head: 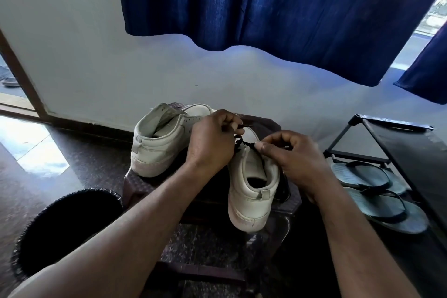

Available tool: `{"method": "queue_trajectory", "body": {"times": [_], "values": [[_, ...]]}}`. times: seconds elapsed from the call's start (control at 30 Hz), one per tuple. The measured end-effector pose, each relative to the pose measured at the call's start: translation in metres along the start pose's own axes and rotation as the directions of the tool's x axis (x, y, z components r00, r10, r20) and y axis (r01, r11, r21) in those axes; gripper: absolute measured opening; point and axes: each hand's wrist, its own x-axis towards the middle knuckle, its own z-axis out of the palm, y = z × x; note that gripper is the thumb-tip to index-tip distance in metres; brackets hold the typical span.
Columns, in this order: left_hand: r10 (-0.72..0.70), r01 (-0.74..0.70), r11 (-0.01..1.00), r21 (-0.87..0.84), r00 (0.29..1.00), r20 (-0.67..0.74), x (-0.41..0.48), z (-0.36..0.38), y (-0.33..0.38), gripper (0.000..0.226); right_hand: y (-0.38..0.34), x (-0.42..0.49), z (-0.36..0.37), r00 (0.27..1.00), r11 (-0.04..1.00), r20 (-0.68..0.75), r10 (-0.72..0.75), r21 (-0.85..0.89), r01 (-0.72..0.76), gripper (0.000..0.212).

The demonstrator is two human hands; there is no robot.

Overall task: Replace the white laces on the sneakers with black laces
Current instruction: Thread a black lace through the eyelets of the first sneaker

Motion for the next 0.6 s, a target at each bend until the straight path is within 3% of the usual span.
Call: {"method": "queue_trajectory", "body": {"times": [0.1, 0.23, 0.43, 0.6], "values": [[-0.046, 0.049, 0.997, -0.062, 0.997, 0.054, 0.002, 0.003, -0.001, 0.024, 0.000, -0.002, 0.000, 0.997, 0.998, -0.072, 0.016, -0.051, -0.020, 0.018], [-0.010, 0.010, 1.000, 0.006, 0.992, 0.130, -0.001, 0.009, -0.001, 0.013, 0.006, 0.000, -0.005, 0.995, 0.997, -0.095, 0.040, -0.065, -0.047, 0.034], [-0.068, 0.070, 0.998, -0.003, 0.983, 0.168, 0.000, 0.011, 0.001, 0.009, 0.021, 0.009, -0.002, 0.995, 0.989, -0.020, 0.102, 0.105, -0.099, 0.067], [-0.097, 0.107, 0.994, -0.038, 0.974, 0.205, 0.001, 0.011, 0.003, 0.006, 0.027, 0.010, -0.001, 0.995, 0.982, 0.020, 0.093, 0.166, -0.095, 0.073]]}}
